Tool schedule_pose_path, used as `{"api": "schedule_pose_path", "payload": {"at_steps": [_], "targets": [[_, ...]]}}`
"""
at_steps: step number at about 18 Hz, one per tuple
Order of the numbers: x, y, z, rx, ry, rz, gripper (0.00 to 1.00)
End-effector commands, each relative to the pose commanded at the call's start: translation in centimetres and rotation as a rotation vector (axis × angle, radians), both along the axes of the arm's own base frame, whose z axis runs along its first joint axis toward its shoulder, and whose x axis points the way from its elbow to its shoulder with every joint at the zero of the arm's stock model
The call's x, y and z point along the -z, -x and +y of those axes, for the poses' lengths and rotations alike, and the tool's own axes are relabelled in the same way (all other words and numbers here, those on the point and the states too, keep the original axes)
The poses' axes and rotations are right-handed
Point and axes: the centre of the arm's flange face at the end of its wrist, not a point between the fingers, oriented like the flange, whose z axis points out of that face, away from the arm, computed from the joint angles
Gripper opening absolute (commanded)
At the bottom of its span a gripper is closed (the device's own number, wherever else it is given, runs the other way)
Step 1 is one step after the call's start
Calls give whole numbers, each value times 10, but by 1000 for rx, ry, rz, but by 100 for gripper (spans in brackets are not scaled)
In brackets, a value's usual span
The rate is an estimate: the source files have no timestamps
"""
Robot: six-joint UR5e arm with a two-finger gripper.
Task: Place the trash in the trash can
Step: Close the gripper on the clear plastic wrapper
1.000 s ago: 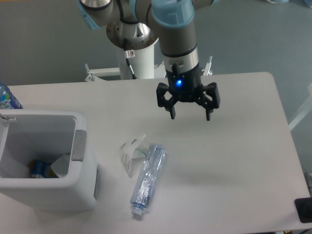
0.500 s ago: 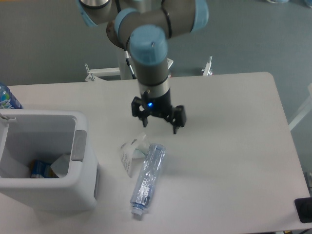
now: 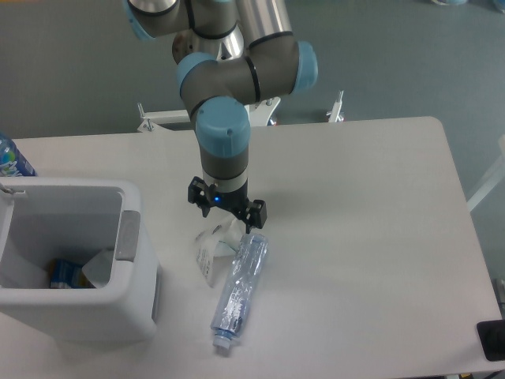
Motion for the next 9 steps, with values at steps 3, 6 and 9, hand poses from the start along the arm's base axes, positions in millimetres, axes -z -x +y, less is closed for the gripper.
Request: {"api": "schedule_pose_path", "payload": {"at_steps": [3,6,9], "targets": [[1,0,-1,-3,4,-2,78],[1,-1,-1,-5,9,0,16],[0,-3,-2,-2,13,0,0]]}}
